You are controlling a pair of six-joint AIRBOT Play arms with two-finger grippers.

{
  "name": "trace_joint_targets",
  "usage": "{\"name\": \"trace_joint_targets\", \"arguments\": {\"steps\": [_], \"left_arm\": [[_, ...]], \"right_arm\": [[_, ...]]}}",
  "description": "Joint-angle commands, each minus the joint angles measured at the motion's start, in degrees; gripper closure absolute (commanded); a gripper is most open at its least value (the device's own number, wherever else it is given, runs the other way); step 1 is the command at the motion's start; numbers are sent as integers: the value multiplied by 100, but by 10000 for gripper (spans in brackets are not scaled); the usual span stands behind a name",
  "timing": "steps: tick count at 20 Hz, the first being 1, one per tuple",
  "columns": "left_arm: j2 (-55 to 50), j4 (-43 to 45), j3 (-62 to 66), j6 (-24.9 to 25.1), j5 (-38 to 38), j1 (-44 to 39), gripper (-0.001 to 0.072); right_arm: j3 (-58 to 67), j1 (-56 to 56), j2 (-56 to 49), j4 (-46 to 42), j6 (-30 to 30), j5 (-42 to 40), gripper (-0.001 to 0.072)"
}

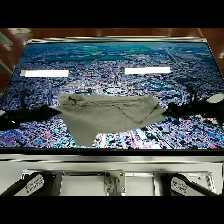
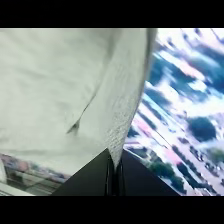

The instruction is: Fold the shirts.

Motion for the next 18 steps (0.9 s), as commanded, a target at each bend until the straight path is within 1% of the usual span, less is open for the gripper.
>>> {"name": "trace_joint_targets", "arguments": {"steps": [1, 2, 3, 5, 6, 7, 9, 10, 12, 15, 16, 18], "left_arm": [[1204, -4, 1805, -522, 98, -2, 673], [1580, 26, 2555, -525, 400, 0, 673], [1869, 168, 3252, -570, 809, -2, 673], [2264, 820, 4631, -1115, 1631, -2, 673], [2358, 1187, 5270, -1429, 1827, -2, 674], [2404, 1473, 5796, -1665, 1840, -2, 673], [2463, 1705, 6596, -2118, 1685, 0, 673], [2485, 1744, 6881, -2218, 1556, -2, 673], [2531, 1797, 7318, -2253, 1224, -2, 673], [2736, 2299, 7558, -2774, 745, -2, 673], [2841, 2627, 7560, -2894, 404, -2, 673], [2997, 3272, 7560, -3228, -586, 0, 673]], "right_arm": [[1145, 11, 1290, 595, -398, 170, 644], [1602, 11, 1655, 697, -339, -50, 644], [2105, 11, 2033, 708, -236, -442, 643], [2994, 11, 2638, 671, -83, -1305, 644], [3357, 11, 2863, 599, -2, -1652, 644], [3683, 11, 3058, 522, 44, -1893, 644], [4144, 11, 3342, 251, 319, -1934, 644], [4310, 11, 3462, 74, 446, -1770, 644], [4533, 11, 3668, -243, 562, -1316, 644], [4616, 11, 4065, -962, 852, -743, 644], [4616, 11, 4201, -1222, 944, -575, 644], [4616, 11, 4465, -1672, 1102, -136, 644]]}}
